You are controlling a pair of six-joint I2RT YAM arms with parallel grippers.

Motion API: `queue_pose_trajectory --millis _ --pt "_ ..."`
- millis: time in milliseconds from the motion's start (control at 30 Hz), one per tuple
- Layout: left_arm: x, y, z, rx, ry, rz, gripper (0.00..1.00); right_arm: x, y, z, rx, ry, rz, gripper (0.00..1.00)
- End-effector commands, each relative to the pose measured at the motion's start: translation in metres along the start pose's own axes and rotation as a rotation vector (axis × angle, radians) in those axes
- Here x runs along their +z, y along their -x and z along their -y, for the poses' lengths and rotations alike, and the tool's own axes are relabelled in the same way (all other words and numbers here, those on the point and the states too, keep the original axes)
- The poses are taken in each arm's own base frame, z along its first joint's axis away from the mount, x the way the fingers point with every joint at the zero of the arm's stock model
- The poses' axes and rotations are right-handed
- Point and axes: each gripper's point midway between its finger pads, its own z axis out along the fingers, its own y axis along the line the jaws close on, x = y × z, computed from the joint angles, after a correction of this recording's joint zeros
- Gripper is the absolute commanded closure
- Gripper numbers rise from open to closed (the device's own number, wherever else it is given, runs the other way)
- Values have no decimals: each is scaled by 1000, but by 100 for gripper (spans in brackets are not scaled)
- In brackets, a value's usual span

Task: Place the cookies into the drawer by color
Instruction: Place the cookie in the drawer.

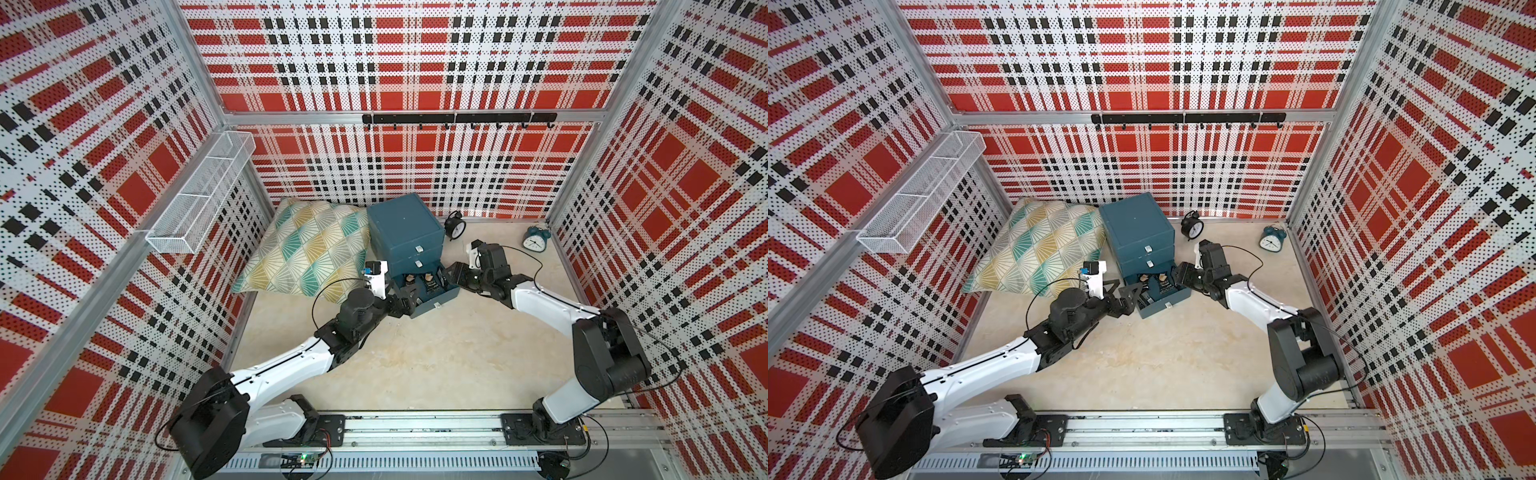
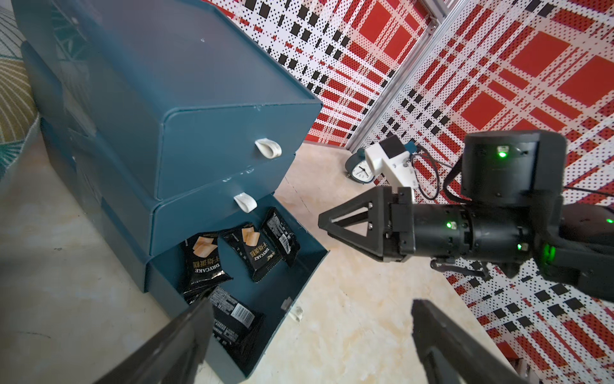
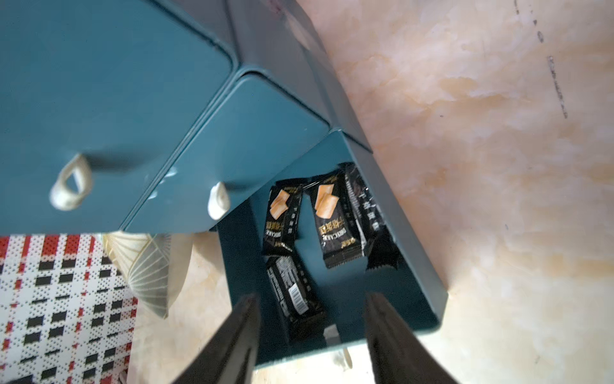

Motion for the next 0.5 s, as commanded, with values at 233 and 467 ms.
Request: queue_pose_trajectory --millis 233,467 --pt "12 32 -10 -44 86 -78 1 -37 -46 -30 -167 45 -10 0" --pt "24 71 -27 -142 126 -118 1 -35 -82 -17 -239 -16 -12 0"
